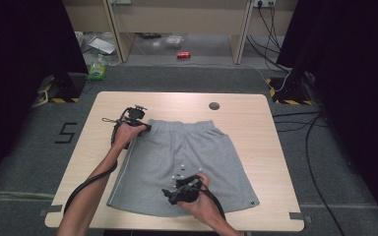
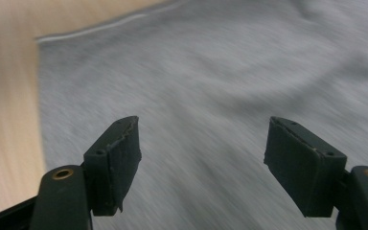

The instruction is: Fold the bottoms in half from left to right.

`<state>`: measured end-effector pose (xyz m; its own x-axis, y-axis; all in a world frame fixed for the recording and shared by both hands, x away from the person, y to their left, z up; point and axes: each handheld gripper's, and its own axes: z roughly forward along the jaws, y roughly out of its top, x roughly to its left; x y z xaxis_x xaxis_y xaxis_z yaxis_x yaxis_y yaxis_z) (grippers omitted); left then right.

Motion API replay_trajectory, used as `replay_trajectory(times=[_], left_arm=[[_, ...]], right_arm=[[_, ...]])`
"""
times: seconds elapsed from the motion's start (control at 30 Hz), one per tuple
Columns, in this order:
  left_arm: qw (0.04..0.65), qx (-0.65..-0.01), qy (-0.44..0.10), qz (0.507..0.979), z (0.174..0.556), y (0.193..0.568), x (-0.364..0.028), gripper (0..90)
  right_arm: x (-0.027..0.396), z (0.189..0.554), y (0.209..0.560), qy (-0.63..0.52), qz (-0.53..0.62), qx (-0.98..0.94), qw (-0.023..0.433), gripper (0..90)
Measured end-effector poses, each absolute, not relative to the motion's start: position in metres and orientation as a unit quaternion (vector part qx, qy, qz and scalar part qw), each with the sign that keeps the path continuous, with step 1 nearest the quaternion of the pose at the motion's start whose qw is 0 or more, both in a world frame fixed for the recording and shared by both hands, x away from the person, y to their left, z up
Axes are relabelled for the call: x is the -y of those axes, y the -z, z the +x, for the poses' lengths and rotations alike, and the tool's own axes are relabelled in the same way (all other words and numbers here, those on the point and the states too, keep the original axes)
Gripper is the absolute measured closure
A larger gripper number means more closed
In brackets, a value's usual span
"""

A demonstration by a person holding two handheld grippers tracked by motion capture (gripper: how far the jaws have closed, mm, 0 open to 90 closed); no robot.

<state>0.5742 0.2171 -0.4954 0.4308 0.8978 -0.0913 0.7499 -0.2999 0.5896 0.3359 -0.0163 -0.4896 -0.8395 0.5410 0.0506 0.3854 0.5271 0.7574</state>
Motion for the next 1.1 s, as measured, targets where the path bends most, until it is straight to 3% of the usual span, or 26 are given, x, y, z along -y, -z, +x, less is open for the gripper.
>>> replay_trajectory(times=[0.27, 0.67, 1.1], left_arm=[[0.291, -0.518, -0.126, 0.795, 0.574, 0.496, -0.218, 75.4], [0.288, -0.516, -0.121, 0.797, 0.576, 0.495, -0.219, 75.3], [0.294, -0.517, -0.112, 0.796, 0.577, 0.496, -0.223, 75.2]], right_arm=[[-0.050, 0.328, 0.494, -0.414, 0.209, -0.885, 0.052, 32.3], [-0.106, 0.317, 0.502, -0.410, 0.166, -0.897, 0.027, 38.7], [-0.148, 0.309, 0.512, -0.395, 0.157, -0.904, 0.043, 47.3]])
